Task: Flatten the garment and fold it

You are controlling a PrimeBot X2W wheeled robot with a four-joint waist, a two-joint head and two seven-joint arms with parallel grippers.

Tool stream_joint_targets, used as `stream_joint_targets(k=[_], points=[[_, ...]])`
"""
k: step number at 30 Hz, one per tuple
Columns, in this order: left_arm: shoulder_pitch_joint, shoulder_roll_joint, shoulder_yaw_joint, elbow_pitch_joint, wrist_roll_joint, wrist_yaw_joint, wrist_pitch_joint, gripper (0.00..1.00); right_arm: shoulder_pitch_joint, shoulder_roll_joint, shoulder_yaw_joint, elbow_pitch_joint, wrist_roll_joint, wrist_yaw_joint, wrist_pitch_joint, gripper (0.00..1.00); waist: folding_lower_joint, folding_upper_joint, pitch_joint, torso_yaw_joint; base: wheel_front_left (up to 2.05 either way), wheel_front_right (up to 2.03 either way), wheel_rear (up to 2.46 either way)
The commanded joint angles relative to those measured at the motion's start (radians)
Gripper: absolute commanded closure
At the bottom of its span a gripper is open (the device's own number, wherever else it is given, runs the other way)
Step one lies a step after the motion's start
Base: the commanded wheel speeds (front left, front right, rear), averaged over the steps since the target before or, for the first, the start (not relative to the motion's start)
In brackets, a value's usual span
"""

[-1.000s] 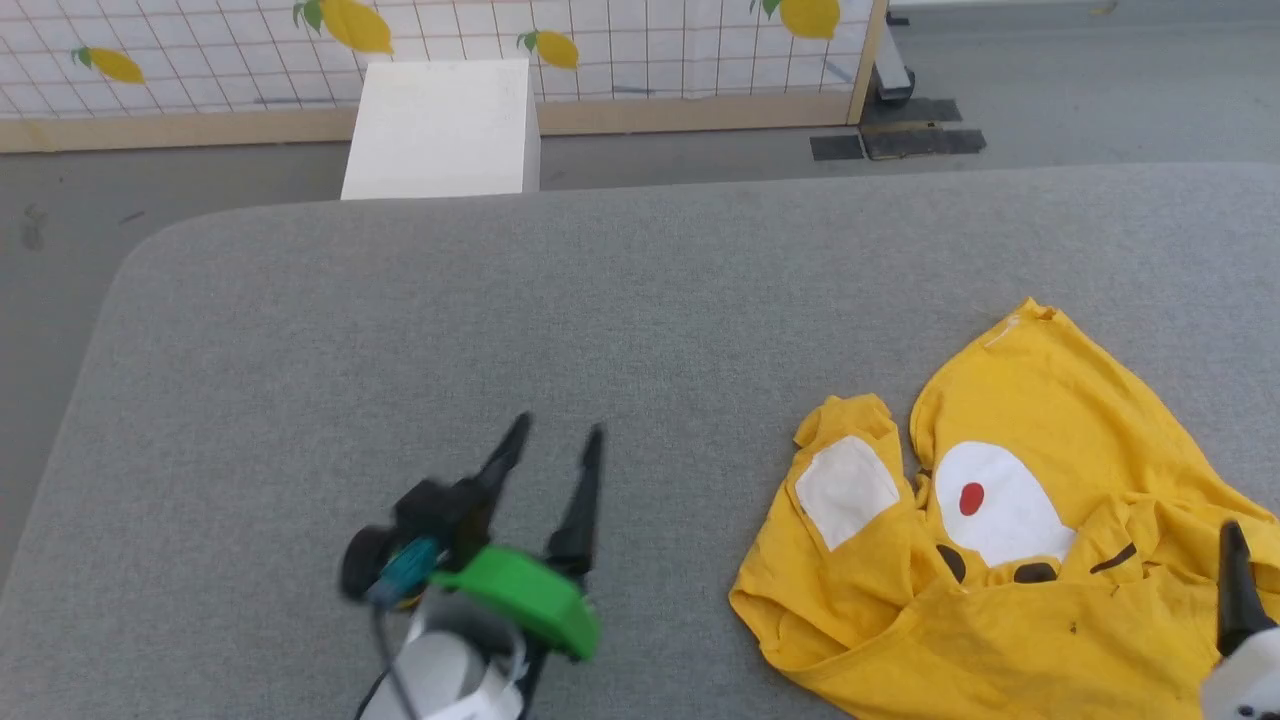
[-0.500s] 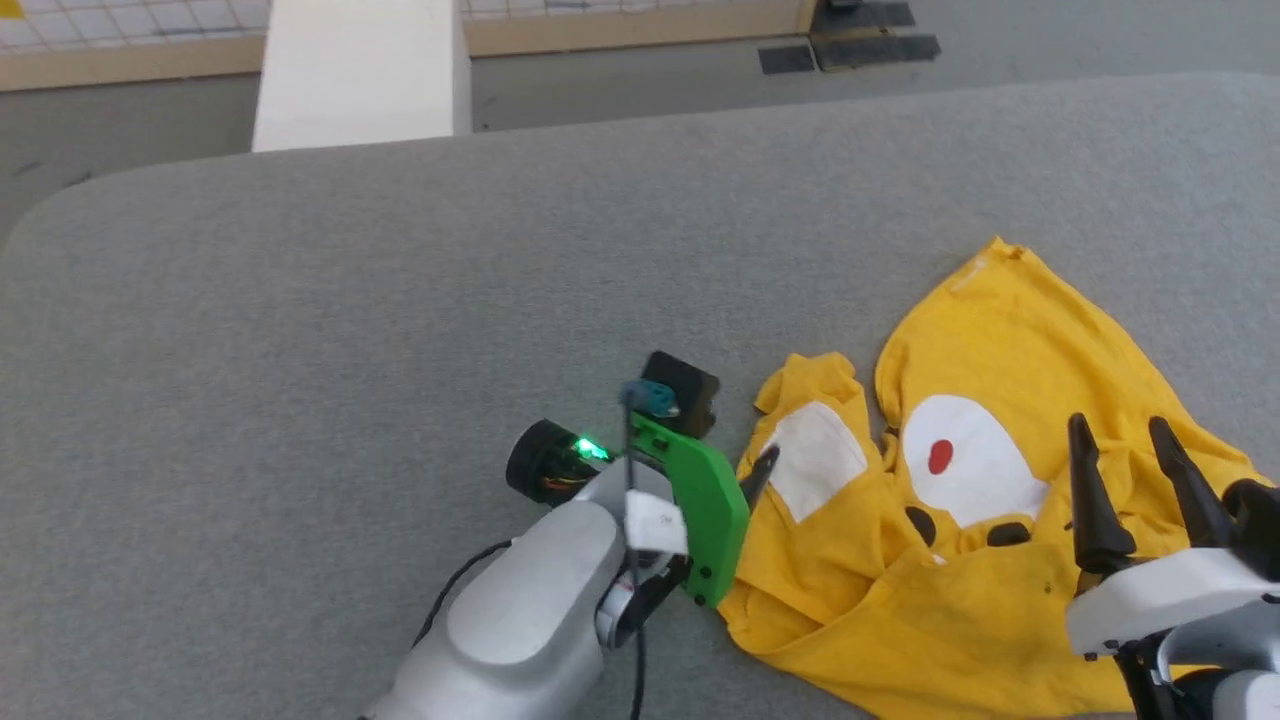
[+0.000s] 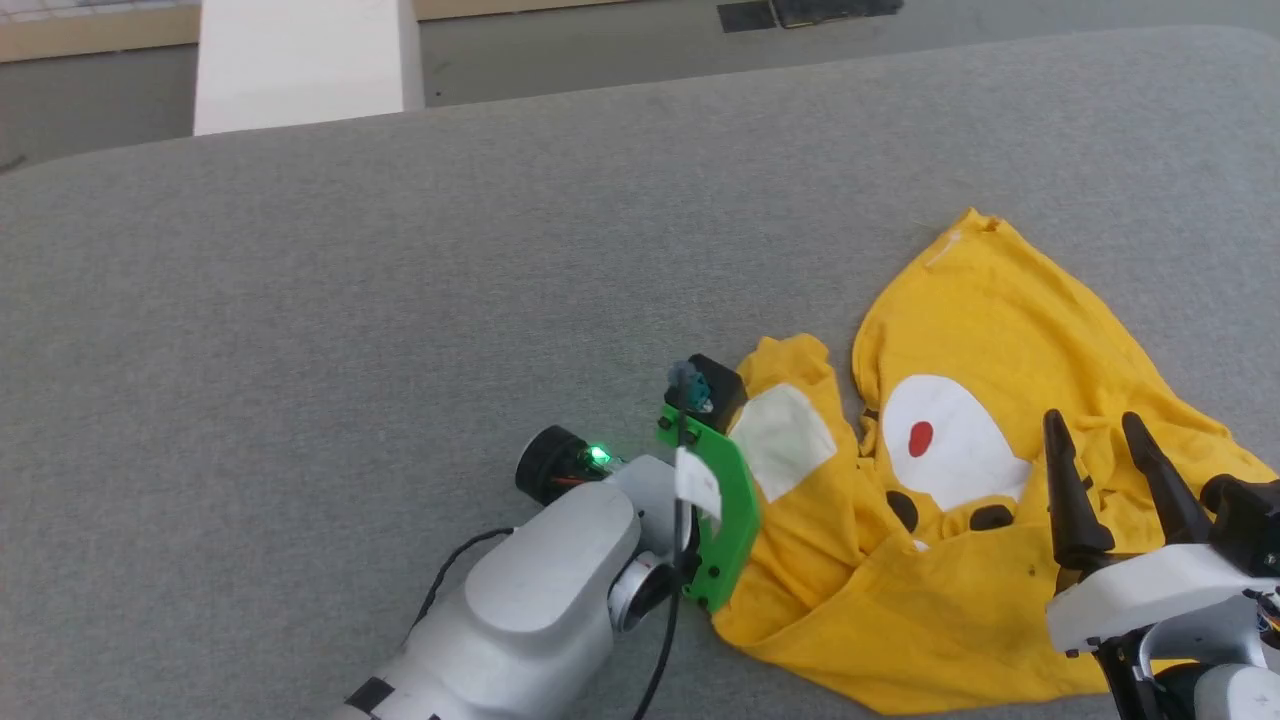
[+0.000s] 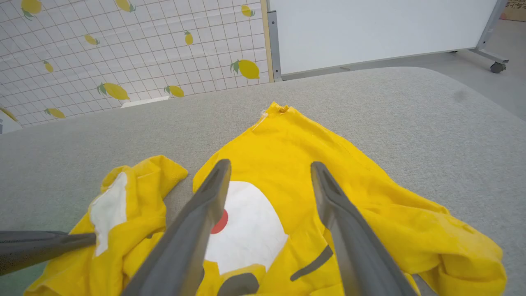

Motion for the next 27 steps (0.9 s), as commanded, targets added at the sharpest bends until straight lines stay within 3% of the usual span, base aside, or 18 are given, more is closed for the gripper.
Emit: stream_joint_targets(k=[1, 7, 13, 21, 26, 27], points=[[0.007, 0.004, 0.011, 0.014, 0.007, 0.019, -0.051, 1.0, -0.013, 0.001, 0.0, 0.0, 0.003, -0.002, -0.004, 0.0, 0.0, 0.0, -0.011, 0.019, 0.0, 0.0, 0.0], [-0.004, 0.03, 0.138, 0.0, 0.044, 0.133, -0.4, 1.0, -0.003, 0.001, -0.017, -0.009, -0.001, -0.002, 0.01, 0.0, 0.0, 0.0, -0.046, 0.082, 0.0, 0.0, 0.0], [0.043, 0.114, 0.286, -0.03, 0.001, 0.207, -0.587, 1.0, 0.013, 0.001, -0.022, -0.029, -0.012, -0.002, 0.034, 0.0, 0.0, 0.0, -0.088, 0.152, 0.0, 0.0, 0.0], [0.261, 0.262, 0.416, -0.113, -0.079, 0.303, -0.617, 1.0, 0.051, 0.001, -0.024, -0.059, -0.023, -0.002, 0.078, 0.0, 0.0, 0.0, -0.132, 0.224, 0.0, 0.0, 0.0], [0.425, 0.297, 0.44, -0.164, -0.134, 0.354, -0.56, 1.0, 0.072, 0.001, -0.015, -0.072, -0.028, -0.002, 0.121, 0.0, 0.0, 0.0, -0.145, 0.251, 0.0, 0.0, 0.0], [0.444, 0.296, 0.442, -0.179, -0.142, 0.354, -0.559, 0.86, 0.075, 0.001, -0.012, -0.073, -0.029, -0.002, 0.132, 0.0, 0.0, 0.0, -0.146, 0.255, 0.0, 0.0, 0.0]])
